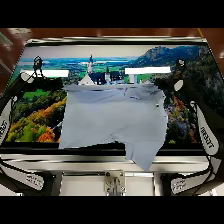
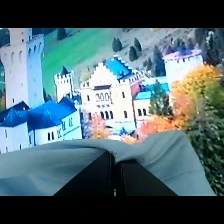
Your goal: Fold the shirts.
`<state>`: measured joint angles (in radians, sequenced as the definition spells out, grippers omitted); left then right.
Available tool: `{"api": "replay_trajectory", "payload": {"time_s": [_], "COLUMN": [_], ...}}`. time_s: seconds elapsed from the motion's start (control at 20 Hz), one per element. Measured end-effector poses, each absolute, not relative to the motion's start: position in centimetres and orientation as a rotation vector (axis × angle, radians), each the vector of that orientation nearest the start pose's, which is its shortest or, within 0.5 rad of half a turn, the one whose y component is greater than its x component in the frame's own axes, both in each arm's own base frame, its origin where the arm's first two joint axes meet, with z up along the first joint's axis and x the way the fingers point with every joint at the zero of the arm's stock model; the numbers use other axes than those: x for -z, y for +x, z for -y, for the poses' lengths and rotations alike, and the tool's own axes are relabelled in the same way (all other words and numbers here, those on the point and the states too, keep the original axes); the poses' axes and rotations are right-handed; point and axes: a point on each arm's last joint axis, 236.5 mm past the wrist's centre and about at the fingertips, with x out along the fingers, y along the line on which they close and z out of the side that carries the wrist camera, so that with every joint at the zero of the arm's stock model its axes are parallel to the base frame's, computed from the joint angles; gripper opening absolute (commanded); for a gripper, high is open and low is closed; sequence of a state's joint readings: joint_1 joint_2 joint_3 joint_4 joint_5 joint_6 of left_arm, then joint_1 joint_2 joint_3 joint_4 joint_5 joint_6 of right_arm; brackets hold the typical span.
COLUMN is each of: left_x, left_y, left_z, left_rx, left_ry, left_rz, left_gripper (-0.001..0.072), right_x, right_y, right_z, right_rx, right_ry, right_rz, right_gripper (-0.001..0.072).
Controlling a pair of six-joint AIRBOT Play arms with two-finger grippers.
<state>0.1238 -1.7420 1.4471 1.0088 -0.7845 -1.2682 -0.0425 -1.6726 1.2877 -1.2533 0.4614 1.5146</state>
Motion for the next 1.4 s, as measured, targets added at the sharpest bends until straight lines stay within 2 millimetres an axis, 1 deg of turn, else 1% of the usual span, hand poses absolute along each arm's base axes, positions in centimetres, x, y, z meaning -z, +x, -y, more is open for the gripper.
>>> {"api": "replay_trajectory", "payload": {"time_s": [0.05, 0.2, 0.3, 0.4, 0.5, 0.6, 0.65, 0.7, 0.75, 0.8, 0.9, 0.95, 1.05, 1.15, 1.2, 1.25, 1.3, 1.4], "left_x": [4.0, 4.9, 5.7, 6.6, 7.8, 8.7, 9.1, 9.3, 9.4, 9.4, 8.9, 8.3, 6.8, 5.2, 4.7, 4.6, 4.8, 5.9], "left_y": [53.8, 50.0, 47.7, 46.0, 44.7, 43.5, 42.9, 42.6, 42.2, 41.8, 41.2, 40.9, 39.9, 37.5, 35.8, 33.8, 31.5, 27.2], "left_z": [2.2, 2.2, 2.5, 2.8, 3.1, 3.4, 3.5, 3.6, 3.6, 3.6, 3.1, 2.5, 0.9, -0.9, -1.6, -2.1, -2.4, -1.9], "left_rx": [0.202, 0.262, 0.292, 0.305, 0.304, 0.309, 0.311, 0.313, 0.318, 0.321, 0.323, 0.321, 0.314, 0.309, 0.301, 0.290, 0.270, 0.248], "left_ry": [-0.351, -0.354, -0.368, -0.392, -0.423, -0.445, -0.455, -0.462, -0.468, -0.474, -0.489, -0.500, -0.529, -0.571, -0.602, -0.638, -0.673, -0.742], "left_rz": [-1.026, -1.199, -1.308, -1.388, -1.461, -1.521, -1.549, -1.567, -1.586, -1.602, -1.623, -1.624, -1.632, -1.654, -1.666, -1.683, -1.696, -1.713], "left_gripper": [0.0037, 0.0037, 0.0037, 0.0038, 0.0037, 0.0037, 0.0046, 0.0187, 0.0408, 0.0461, 0.0461, 0.0462, 0.0464, 0.0466, 0.0482, 0.0529, 0.0529, 0.0529], "right_x": [4.2, 4.7, 5.7, 6.8, 7.9, 8.8, 9.1, 9.3, 9.3, 9.2, 8.1, 7.3, 5.3, 3.6, 2.9, 2.5, 2.2, 2.2], "right_y": [54.4, 50.2, 47.0, 44.5, 43.0, 41.9, 41.6, 41.4, 41.2, 41.1, 40.9, 40.6, 39.1, 36.4, 34.5, 32.7, 30.8, 27.6], "right_z": [-0.5, 0.4, 0.4, -0.1, -0.8, -1.5, -1.8, -1.9, -1.9, -2.0, -1.9, -1.4, 0.7, 3.8, 5.5, 6.8, 7.9, 9.3], "right_rx": [0.002, -0.006, -0.019, -0.030, -0.038, -0.042, -0.040, -0.036, -0.034, -0.036, -0.045, -0.044, -0.020, 0.022, 0.046, 0.066, 0.088, 0.121], "right_ry": [0.289, 0.298, 0.302, 0.308, 0.318, 0.327, 0.332, 0.338, 0.342, 0.342, 0.334, 0.323, 0.286, 0.276, 0.291, 0.318, 0.353, 0.413], "right_rz": [-0.880, -1.057, -1.198, -1.313, -1.394, -1.454, -1.473, -1.487, -1.494, -1.500, -1.490, -1.484, -1.500, -1.543, -1.575, -1.598, -1.618, -1.638], "right_gripper": [0.0066, 0.0066, 0.0066, 0.0066, 0.0066, 0.0067, 0.0103, 0.0291, 0.0512, 0.0530, 0.0535, 0.0535, 0.0535, 0.0535, 0.0535, 0.0534, 0.0534, 0.0534]}}
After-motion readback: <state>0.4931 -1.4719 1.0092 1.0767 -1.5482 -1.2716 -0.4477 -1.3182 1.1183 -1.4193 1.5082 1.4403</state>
